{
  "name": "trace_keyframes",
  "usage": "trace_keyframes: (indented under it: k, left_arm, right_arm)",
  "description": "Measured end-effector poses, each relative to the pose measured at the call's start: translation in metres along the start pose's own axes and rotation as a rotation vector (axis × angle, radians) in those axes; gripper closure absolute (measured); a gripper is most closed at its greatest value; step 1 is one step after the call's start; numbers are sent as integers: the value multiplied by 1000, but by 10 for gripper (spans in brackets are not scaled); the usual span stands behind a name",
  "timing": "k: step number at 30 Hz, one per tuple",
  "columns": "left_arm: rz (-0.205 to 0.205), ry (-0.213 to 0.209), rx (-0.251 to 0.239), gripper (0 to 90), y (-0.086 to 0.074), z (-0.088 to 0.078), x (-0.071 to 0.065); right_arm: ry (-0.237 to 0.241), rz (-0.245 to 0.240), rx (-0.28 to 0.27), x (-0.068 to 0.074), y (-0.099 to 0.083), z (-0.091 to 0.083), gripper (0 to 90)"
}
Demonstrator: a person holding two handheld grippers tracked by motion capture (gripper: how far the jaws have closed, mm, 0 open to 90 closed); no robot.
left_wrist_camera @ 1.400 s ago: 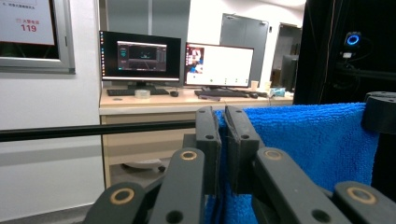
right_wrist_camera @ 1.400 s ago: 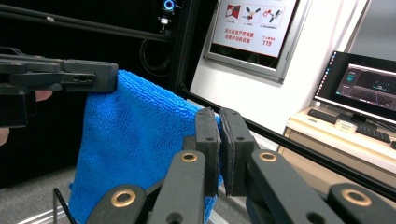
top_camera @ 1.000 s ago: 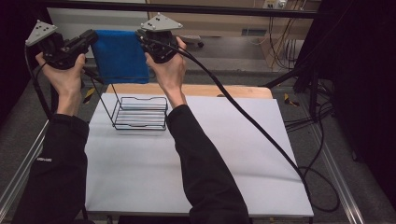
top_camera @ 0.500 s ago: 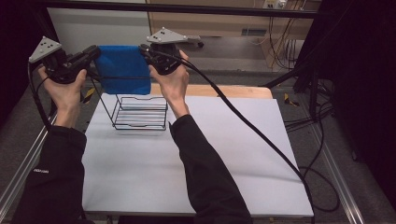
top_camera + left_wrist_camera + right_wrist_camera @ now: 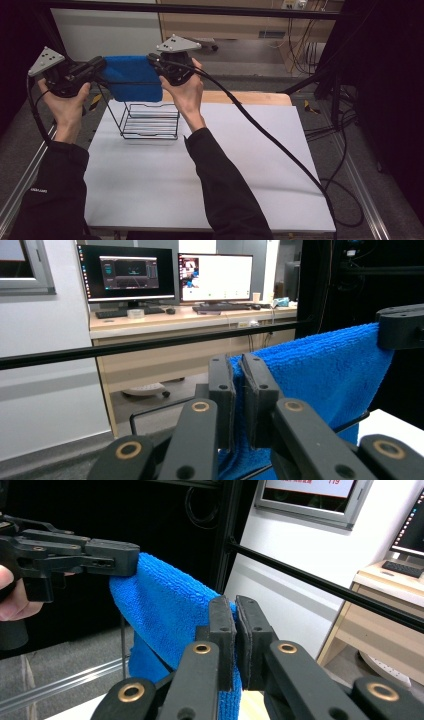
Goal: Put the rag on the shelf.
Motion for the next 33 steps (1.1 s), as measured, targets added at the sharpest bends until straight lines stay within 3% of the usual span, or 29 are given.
trace_keyframes:
  k: [7, 20, 29, 33]
  left_arm:
    - [-3, -10, 8, 837, -5, -2, 3]
    - [10, -46, 78, 820, -20, -15, 1]
    - [-20, -62, 135, 779, -32, -22, 3]
    - [-32, -66, 172, 754, -33, -27, 4]
  right_arm:
    - [11, -4, 17, 3, -3, 0, 869]
    - [71, -38, 103, 16, -9, -5, 868]
    - [106, -51, 189, 23, -16, -4, 866]
    - [115, -61, 202, 25, -18, -4, 865]
Point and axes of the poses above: each handheld gripper's, and its own axes: z roughly forward along the jaws, y roughly out of its top, x roughly to its left, the point moved 2 cm from there along z, roughly forward along the jaws, and after that the axes turned 4 degrees about -z, right-handed, at the moved point
